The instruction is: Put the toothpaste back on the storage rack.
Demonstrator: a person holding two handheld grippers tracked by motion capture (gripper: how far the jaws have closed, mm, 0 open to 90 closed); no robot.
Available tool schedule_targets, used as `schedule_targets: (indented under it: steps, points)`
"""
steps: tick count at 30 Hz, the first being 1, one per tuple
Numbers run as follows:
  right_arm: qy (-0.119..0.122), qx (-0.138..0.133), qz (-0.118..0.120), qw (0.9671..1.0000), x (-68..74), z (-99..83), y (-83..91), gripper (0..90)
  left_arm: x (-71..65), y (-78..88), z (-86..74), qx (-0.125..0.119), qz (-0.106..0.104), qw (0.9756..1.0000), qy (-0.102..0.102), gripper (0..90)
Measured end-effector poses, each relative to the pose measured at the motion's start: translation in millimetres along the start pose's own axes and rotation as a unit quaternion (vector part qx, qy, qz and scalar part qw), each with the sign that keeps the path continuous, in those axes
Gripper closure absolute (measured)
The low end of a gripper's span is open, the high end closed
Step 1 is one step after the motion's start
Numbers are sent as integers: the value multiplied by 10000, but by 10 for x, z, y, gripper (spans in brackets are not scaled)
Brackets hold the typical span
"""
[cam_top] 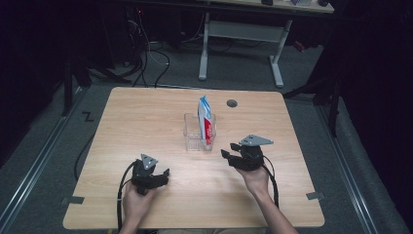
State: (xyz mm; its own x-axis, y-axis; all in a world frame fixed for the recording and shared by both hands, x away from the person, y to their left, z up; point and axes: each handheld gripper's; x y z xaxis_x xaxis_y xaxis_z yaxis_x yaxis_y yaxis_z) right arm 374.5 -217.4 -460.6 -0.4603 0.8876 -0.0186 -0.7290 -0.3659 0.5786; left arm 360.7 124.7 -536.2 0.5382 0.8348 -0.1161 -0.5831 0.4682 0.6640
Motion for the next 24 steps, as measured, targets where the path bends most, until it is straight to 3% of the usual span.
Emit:
schedule_targets:
  steps: [24]
  points:
    - [-161,82,12,9998,-28,-233,32,503,-1,0,1,1,1,10000,4,239]
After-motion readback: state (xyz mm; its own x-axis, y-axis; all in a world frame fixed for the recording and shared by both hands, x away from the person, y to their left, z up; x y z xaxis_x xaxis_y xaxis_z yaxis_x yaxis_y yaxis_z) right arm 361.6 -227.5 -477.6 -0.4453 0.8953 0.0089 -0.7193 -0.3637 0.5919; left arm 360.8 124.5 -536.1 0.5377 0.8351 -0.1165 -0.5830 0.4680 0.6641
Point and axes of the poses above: each handheld gripper's, and its own axes: y roughly backward along the jaws, z roughly out of its top, x roughly to its left, and after that the axes turned 9 degrees about -z, right-handed
